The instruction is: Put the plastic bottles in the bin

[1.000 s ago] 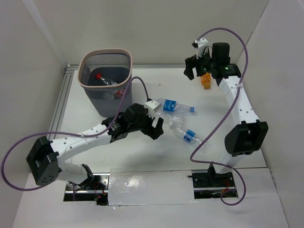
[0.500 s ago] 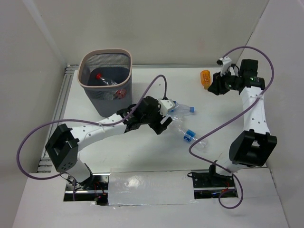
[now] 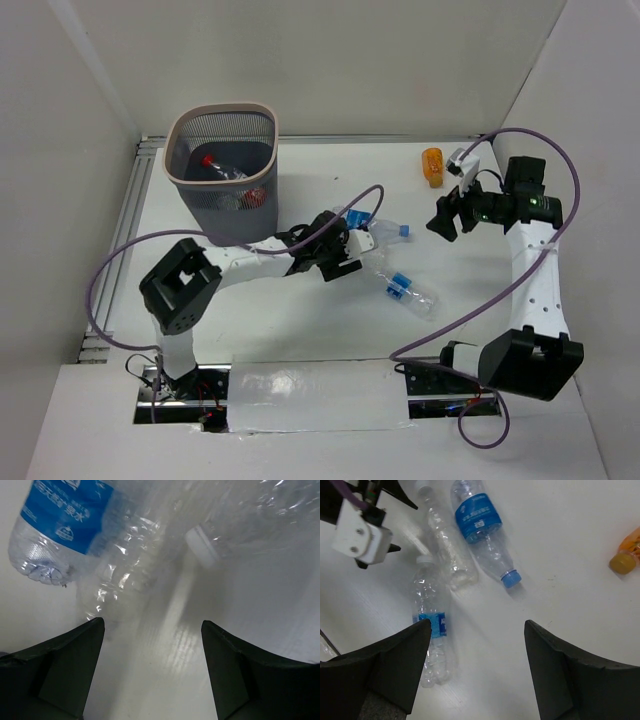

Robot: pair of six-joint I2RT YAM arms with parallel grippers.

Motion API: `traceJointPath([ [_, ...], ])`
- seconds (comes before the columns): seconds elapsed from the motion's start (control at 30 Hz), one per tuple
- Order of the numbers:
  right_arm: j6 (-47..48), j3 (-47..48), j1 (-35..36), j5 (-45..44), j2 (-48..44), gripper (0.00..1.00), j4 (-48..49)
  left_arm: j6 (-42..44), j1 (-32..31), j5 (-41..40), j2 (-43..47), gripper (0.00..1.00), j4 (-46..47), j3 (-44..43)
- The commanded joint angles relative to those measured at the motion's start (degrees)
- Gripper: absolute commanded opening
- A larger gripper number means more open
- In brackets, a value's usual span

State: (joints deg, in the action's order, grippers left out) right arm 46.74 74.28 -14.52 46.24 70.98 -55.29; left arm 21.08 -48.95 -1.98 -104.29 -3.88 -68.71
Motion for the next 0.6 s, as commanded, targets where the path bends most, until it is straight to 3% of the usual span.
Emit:
traceJointPath([
  [0.0,2.5,-1.4,-0.3,1.4,-1.5,0.82,-2.6,5.6,0.3,-3.1,-4.2,0.91,5.0,-2.9],
  [0.3,1.4,-5.0,-0.3,1.4,-5.0,0.82,-3.7,6.7,0.9,-8.7,-7.6,0.88,13.7,-2.9],
  [0.43,0.9,-7.0,-0.3,1.4,-5.5,0.82,-3.7,4.6,0.9,-7.9,-2.1,0.88,15.0,-2.7],
  [0.57,-0.5,-9.7,0.3,-0.8,-4.2,0.88,-0.1,-2.4,2.5,-5.6,0.0,0.88,7.0,-5.9],
])
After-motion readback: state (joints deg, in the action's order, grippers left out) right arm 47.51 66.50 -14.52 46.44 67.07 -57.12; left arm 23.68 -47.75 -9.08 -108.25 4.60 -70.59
